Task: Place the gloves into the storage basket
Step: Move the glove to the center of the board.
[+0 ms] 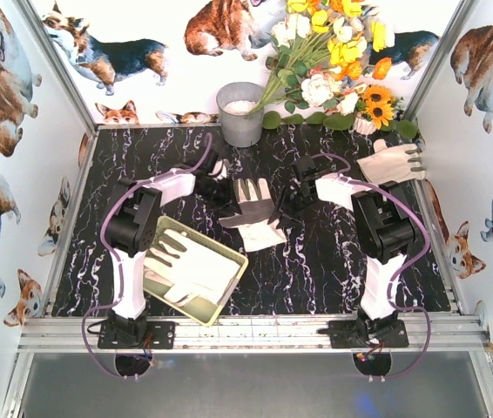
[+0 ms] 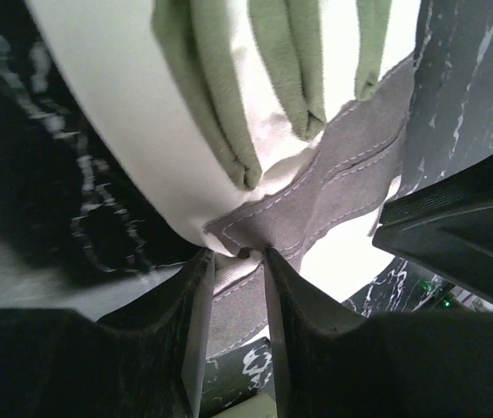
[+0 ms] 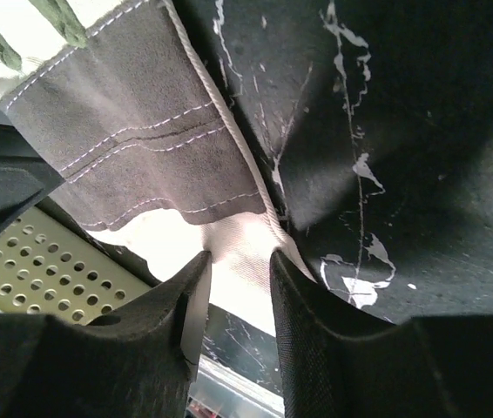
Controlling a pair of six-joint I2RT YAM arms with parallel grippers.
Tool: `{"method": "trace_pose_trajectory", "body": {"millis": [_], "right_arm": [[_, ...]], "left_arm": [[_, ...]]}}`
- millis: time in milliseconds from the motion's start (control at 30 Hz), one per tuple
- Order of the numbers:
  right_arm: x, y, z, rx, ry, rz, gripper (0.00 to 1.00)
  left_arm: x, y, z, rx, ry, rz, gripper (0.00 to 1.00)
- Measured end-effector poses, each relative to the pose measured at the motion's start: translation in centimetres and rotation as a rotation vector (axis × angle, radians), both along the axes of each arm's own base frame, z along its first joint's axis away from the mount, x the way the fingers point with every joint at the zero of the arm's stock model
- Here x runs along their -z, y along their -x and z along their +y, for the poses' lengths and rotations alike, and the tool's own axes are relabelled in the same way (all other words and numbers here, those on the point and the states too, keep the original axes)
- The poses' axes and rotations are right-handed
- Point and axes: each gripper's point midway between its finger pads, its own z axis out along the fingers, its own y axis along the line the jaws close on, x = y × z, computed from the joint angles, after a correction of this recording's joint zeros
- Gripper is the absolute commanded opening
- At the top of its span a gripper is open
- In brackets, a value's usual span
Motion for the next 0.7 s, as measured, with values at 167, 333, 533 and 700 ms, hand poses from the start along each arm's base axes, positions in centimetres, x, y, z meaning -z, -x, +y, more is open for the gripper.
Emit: {"method": "trace_pose_trajectory", "body": {"millis": [167, 333, 533, 700], "right_arm": [[0.1, 1.5, -1.2, -0.004, 0.015, 0.006, 0.34], [0.2, 4.1, -2.9, 0.009, 0.052, 0.045, 0.35], [-0.8, 6.2, -4.5, 0.018, 0.111, 0.049, 0.47], [-5.2, 5.5, -5.0, 0.031, 0.108, -0.082, 0.6]], "left_arm": [[0.0, 0.6, -2.1, 0.04, 0.006, -0.011, 0.25], [-0.1, 1.5, -3.7, 0.075, 0.01, -0.021, 0.32], [-0.6, 1.6, -3.9, 0.077, -0.02, -0.051, 0.5], [-2.4, 0.9, -2.3, 0.065, -0.122, -0.106, 0.66]]}}
